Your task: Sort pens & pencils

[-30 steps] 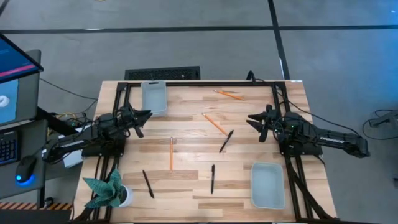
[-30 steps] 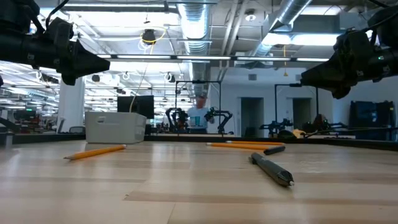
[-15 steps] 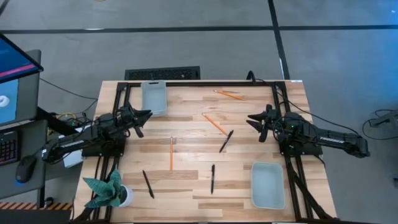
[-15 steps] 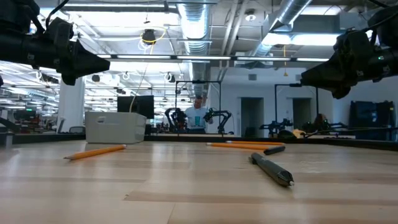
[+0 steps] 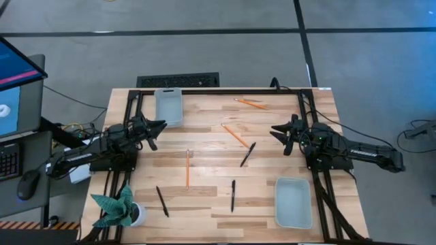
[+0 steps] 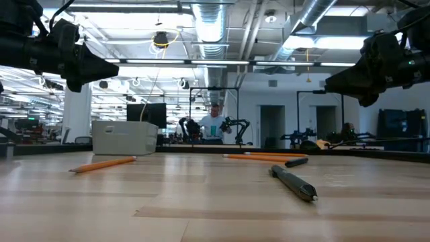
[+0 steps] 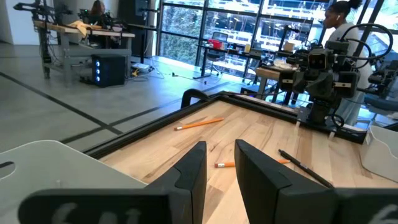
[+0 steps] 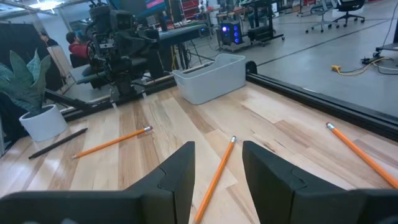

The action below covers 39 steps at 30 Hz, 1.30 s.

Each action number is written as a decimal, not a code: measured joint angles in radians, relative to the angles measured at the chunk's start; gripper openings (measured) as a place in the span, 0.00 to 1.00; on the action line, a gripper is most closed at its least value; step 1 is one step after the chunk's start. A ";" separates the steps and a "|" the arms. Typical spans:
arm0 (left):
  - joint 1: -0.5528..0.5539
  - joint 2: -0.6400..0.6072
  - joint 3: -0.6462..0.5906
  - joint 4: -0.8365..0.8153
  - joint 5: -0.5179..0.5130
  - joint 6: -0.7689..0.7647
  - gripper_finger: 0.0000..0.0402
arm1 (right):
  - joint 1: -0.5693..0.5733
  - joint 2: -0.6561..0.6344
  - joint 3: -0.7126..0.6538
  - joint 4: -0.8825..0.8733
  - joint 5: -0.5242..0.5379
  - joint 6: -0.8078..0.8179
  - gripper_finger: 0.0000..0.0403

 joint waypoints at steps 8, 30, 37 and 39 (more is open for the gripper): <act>0.000 0.000 0.000 0.000 0.000 -0.013 0.18 | -0.007 0.000 0.000 0.021 0.005 0.131 0.39; 0.000 0.000 0.000 0.000 0.000 0.000 0.18 | -0.013 0.150 0.288 0.108 0.002 0.120 0.39; 0.000 0.000 0.000 0.000 0.000 0.002 0.18 | -0.013 0.370 0.470 0.105 0.017 0.017 0.39; 0.000 0.000 0.000 0.000 0.000 0.002 0.18 | -0.014 0.428 0.530 0.104 0.026 -0.032 0.39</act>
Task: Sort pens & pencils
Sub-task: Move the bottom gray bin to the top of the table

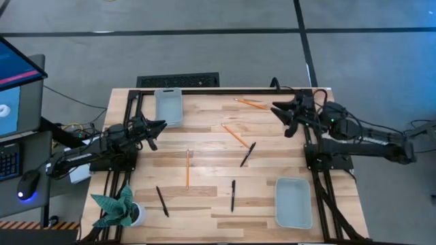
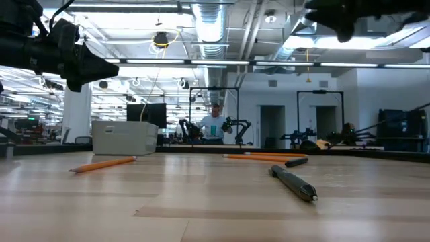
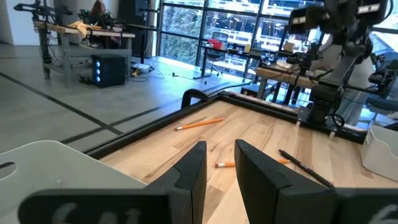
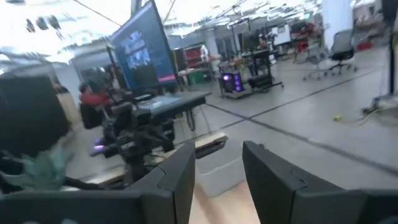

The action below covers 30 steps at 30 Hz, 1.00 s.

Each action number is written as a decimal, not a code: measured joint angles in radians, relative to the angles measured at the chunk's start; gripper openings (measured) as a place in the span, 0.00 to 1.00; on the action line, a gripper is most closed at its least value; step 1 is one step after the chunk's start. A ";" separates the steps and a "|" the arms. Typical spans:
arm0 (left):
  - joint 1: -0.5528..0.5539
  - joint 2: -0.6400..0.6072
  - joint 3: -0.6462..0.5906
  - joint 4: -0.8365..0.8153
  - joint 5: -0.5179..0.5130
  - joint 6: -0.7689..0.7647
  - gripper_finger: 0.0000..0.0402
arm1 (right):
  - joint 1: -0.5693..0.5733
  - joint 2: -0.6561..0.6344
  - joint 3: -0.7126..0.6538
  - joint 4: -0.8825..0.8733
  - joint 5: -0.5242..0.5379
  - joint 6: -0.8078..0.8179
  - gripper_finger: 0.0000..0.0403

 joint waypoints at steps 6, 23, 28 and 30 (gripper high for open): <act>0.000 0.000 0.000 0.000 0.000 0.000 0.18 | -0.036 0.189 0.180 -0.088 0.011 -0.081 0.39; 0.000 0.000 0.000 0.000 0.000 -0.002 0.18 | -0.197 0.587 0.614 -0.556 -0.002 -0.083 0.39; 0.000 0.000 0.000 0.000 0.000 -0.002 0.18 | -0.224 0.633 0.704 -0.644 -0.002 -0.084 0.39; 0.000 0.000 0.000 0.000 0.000 -0.002 0.18 | -0.233 0.640 0.722 -0.651 -0.002 -0.084 0.39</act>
